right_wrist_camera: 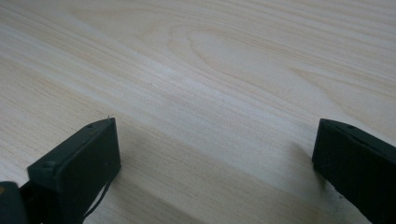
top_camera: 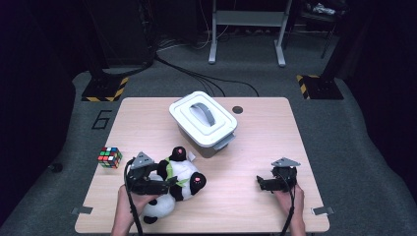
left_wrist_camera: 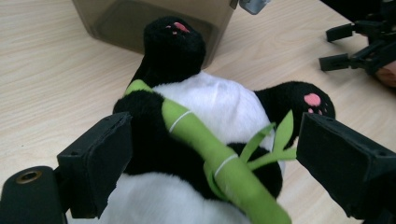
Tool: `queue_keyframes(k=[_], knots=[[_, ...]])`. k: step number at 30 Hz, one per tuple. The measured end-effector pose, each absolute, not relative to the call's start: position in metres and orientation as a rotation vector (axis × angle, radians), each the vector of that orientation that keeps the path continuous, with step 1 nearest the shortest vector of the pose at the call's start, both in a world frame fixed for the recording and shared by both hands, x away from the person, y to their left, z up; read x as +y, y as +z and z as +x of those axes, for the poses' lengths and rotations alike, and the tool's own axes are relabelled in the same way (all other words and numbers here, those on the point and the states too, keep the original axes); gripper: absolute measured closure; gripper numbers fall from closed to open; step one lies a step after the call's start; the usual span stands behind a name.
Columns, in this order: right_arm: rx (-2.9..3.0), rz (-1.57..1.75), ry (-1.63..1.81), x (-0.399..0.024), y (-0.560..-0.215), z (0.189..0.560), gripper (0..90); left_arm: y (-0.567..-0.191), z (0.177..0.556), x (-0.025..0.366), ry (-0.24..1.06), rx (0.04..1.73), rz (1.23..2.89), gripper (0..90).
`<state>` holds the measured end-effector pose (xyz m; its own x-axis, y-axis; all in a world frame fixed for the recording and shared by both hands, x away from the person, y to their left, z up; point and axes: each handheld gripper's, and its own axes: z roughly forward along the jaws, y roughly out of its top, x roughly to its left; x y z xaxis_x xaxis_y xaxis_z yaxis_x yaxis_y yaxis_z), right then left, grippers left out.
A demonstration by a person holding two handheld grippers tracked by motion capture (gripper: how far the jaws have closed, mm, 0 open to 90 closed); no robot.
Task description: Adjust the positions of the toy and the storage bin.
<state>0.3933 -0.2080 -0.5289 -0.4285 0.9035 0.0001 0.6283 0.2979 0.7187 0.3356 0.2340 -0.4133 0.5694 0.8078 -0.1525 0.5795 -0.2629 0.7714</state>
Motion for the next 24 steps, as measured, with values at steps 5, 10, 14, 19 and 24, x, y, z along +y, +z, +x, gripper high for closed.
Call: queue_keyframes(k=[5, 10, 14, 19, 24], knots=[[2.165, 1.369, 0.918, -0.208, -0.529, 0.393, 0.1, -0.42, 0.337, 0.225, 0.373, 1.157, 2.002, 24.3], [2.165, 1.369, 0.918, -0.208, -0.529, 0.393, 0.1, -0.431, 0.333, 0.222, 0.39, 1.161, 2.019, 42.2], [2.165, 1.369, 0.918, -0.208, -0.529, 0.393, 0.2, -0.433, 0.331, 0.224, 0.401, 1.141, 2.035, 56.1], [2.165, 1.369, 0.918, -0.208, -0.529, 0.393, 0.2, -0.433, 0.331, 0.23, 0.4, 1.117, 2.05, 66.9], [2.164, 1.37, 0.918, -0.208, -0.529, 0.393, 0.3, -0.432, 0.33, 0.233, 0.416, 1.066, 2.065, 72.4]])
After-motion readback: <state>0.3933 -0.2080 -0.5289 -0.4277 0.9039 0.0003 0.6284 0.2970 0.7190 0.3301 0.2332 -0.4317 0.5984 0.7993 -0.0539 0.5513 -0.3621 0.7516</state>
